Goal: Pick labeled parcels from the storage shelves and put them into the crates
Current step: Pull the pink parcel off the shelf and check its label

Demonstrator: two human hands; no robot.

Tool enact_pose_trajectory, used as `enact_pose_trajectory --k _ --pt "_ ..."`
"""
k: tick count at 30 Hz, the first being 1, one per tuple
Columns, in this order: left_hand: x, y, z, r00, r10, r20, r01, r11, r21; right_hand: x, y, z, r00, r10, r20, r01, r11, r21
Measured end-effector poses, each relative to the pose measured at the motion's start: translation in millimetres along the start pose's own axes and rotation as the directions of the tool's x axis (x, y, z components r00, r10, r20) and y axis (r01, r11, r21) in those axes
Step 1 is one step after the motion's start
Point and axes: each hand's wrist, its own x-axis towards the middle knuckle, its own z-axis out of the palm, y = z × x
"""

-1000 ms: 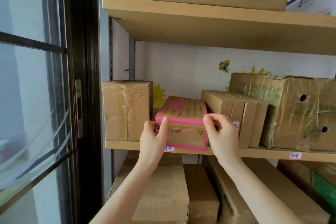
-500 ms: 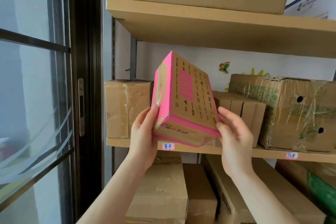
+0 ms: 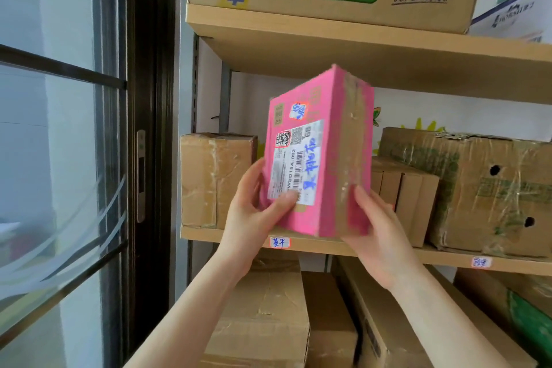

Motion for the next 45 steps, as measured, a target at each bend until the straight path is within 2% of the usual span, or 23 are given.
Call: enact_pose_trajectory --k 3,5,9,12,15,18,23,26,30,35,41,45 --pt "0 -2 -4 0.994 -0.111 -0.006 0.112 0.991 0.07 -1 9 -5 1.0 -0.016 0.009 0.015 0.995 0.102" --pt "-2 -5 -5 0.992 -0.112 -0.05 0.116 0.989 0.096 -2 12 -9 0.998 -0.042 -0.045 0.048 0.991 0.124" --pt "-13 -11 -10 0.986 -0.105 -0.13 0.105 0.994 -0.008 -11 17 -13 0.985 -0.107 -0.132 0.121 0.987 0.104" --pt "-29 -8 -8 0.986 -0.11 -0.126 0.102 0.992 -0.071 -36 15 -14 0.969 -0.152 -0.196 0.168 0.984 0.065" --pt "-49 -8 1 0.991 -0.117 -0.062 0.106 0.981 -0.165 -69 14 -15 0.948 -0.169 -0.271 0.173 0.985 -0.007" --pt "-72 -12 20 0.987 -0.15 0.064 0.159 0.967 -0.2 -112 18 -20 0.908 -0.159 -0.386 0.123 0.985 -0.117" --pt "-123 -36 72 0.918 -0.27 0.29 0.324 0.933 -0.157 -202 19 -41 0.818 -0.155 -0.554 -0.004 0.962 -0.274" --pt "-159 -50 123 0.843 -0.336 0.42 0.425 0.895 -0.136 -263 13 -67 0.717 -0.185 -0.672 -0.064 0.943 -0.328" --pt "-215 -71 208 0.713 -0.395 0.579 0.537 0.839 -0.089 -352 0 -115 0.572 -0.171 -0.802 -0.126 0.948 -0.292" --pt "-293 -101 345 0.53 -0.414 0.74 0.587 0.809 0.032 -471 -28 -203 0.304 -0.136 -0.943 -0.115 0.977 -0.178" --pt "-392 -128 511 0.285 -0.463 0.84 0.673 0.72 0.169 -609 -63 -321 0.025 -0.033 -0.999 -0.08 0.996 -0.035" --pt "-443 -155 589 0.077 -0.497 0.864 0.679 0.661 0.319 -675 -69 -389 -0.099 0.095 -0.991 -0.03 0.995 0.098"
